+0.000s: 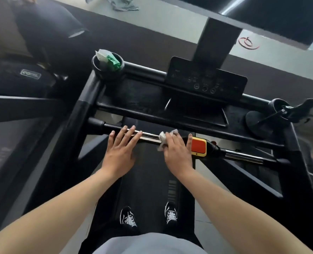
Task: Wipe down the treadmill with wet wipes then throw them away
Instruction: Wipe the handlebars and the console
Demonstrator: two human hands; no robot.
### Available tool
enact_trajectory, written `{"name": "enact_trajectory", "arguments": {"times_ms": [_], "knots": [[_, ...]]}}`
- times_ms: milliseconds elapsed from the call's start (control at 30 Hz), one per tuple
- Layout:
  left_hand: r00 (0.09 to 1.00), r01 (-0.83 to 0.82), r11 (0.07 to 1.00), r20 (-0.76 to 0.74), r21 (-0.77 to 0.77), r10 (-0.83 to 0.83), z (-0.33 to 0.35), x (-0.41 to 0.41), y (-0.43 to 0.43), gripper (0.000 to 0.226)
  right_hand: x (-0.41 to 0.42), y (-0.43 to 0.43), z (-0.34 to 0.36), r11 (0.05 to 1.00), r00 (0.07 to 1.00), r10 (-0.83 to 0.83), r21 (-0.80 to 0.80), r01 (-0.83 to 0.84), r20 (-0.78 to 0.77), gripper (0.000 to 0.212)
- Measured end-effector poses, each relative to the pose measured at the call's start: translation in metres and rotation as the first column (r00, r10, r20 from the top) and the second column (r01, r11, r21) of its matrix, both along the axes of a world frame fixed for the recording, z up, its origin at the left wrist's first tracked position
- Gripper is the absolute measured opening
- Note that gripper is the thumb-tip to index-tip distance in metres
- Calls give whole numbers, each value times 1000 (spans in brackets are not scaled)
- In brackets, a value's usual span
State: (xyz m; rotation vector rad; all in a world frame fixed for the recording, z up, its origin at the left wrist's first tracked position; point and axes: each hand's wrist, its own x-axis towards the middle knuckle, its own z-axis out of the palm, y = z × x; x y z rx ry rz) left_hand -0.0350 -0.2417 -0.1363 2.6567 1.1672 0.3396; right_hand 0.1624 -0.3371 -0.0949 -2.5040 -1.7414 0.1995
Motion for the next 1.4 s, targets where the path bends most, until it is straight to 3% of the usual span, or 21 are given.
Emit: {"name": "enact_trajectory", "arguments": {"times_ms": [133, 300, 433, 567, 833, 967, 1100, 1233, 1400], "knots": [[1000, 0, 999, 2, 54, -1, 2, -18, 9, 87, -30, 29, -1, 997, 994, 76, 28, -74, -81, 54], [996, -57, 990, -59, 131, 66, 13, -38, 23, 71, -67, 72, -8, 980, 980, 191, 71, -187, -57, 49], [968, -181, 965, -137, 188, 208, 27, -62, 43, 67, -72, 79, -4, 979, 978, 200, 61, -197, -57, 46], [941, -193, 965, -247, 176, 233, 35, -74, 45, 73, -64, 75, -1, 985, 984, 174, 25, -173, -39, 46], [911, -283, 943, -257, 176, 321, 41, -93, 53, 71, -112, 120, -8, 972, 971, 231, 66, -227, -67, 39], [925, -288, 937, -197, 197, 326, 37, -92, 57, 59, -135, 139, -10, 956, 953, 282, 113, -270, -114, 38], [934, -306, 928, -122, 212, 336, 34, -88, 58, 54, -130, 143, -1, 962, 928, 272, 109, -252, -256, 32], [938, -332, 925, -39, 183, 345, 34, -88, 59, 55, -143, 159, 5, 969, 921, 241, 25, -245, -307, 56], [931, -363, 924, 14, 121, 364, 38, -87, 58, 55, -135, 164, 4, 957, 890, 268, -6, -291, -369, 65]]}}
